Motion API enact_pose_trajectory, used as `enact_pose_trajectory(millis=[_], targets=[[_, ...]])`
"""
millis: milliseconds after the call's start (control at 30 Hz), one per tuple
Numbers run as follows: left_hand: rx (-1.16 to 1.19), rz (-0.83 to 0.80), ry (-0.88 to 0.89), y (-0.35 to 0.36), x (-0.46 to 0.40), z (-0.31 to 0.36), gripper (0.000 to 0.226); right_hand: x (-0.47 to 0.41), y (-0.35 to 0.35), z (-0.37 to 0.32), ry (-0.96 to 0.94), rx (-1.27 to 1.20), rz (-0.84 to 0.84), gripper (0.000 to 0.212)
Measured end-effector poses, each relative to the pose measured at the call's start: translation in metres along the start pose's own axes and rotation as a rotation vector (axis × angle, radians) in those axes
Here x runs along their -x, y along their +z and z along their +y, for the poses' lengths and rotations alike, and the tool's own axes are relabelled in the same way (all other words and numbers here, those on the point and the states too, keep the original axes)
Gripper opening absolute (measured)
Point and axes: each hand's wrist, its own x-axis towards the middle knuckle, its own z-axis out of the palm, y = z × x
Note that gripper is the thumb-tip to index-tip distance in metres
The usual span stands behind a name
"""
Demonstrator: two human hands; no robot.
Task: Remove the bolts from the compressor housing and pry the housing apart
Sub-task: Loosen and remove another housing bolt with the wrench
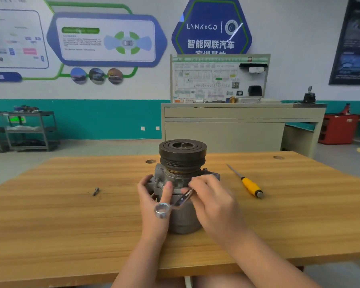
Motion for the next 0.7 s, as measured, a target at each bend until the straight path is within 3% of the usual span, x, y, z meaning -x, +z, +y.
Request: enact_pose_trajectory(millis=[67, 233, 300, 400, 467, 567, 700], targets=[[-0.026, 0.014, 0.004, 0.0, 0.0, 0.0, 0.055, 0.006, 0.004, 0.002, 0.126, -0.098, 0.099, 0.006], [-0.024, 0.028, -0.033, 0.001, 0.0, 0.0, 0.06, -0.002, -0.002, 0.01, 0.813, -0.72, 0.564, 0.017], [-0.028, 0.028, -0.028, 0.001, 0.0, 0.0, 0.056, -0.013, -0.003, 0.028, 1.11, -0.907, 0.607, 0.02], [-0.036, 0.027, -0.021, 0.001, -0.001, -0.001, 0.045, -0.029, -0.01, 0.052, 1.478, -1.168, 0.495, 0.021], [-0.037, 0.022, -0.02, 0.001, 0.0, -0.001, 0.046, -0.033, -0.017, 0.056, 1.432, -1.237, 0.459, 0.021], [-0.033, 0.019, -0.028, 0.0, -0.001, 0.0, 0.051, -0.031, -0.03, 0.049, 1.193, -1.228, 0.464, 0.02], [-0.035, 0.019, -0.022, 0.0, -0.001, 0.0, 0.053, -0.022, -0.037, 0.031, 0.99, -0.922, 0.317, 0.02]])
